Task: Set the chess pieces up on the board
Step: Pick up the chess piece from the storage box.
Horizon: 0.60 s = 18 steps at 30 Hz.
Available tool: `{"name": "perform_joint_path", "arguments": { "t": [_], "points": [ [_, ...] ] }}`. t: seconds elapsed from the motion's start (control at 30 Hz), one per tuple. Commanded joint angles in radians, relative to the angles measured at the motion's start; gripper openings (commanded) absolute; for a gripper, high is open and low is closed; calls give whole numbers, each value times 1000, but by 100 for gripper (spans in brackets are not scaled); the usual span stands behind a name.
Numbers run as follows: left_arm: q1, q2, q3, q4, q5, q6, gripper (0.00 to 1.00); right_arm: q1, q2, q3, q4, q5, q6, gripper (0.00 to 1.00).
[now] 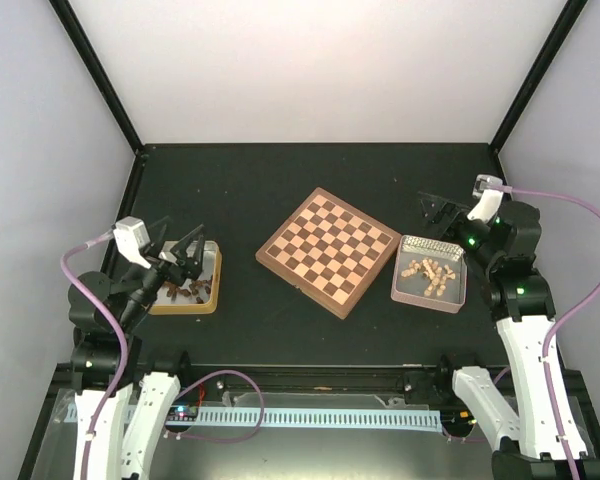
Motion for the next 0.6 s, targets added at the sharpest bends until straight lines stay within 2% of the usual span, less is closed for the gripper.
{"name": "perform_joint_path", "arguments": {
  "t": [0.0,0.17,0.3,0.4,0.5,0.57],
  "points": [
    [9,-43,-29,56,27,-17,99,5,-17,-40,-73,202,50,96],
    [9,-108,-118,90,68,-13,99,4,-24,-91,-138,274,112,94],
    [10,-135,-225,179,108,-67,99,5,21,-128,-160,233,112,93],
    [9,-120,-243,195,113,-65,99,5,82,-148,-159,209,70,86],
    [9,-74,-255,200,88,-37,99,4,170,-150,-171,224,28,70],
    [9,-15,-260,201,61,-31,99,5,240,-142,-184,236,3,62]
  ]
}}
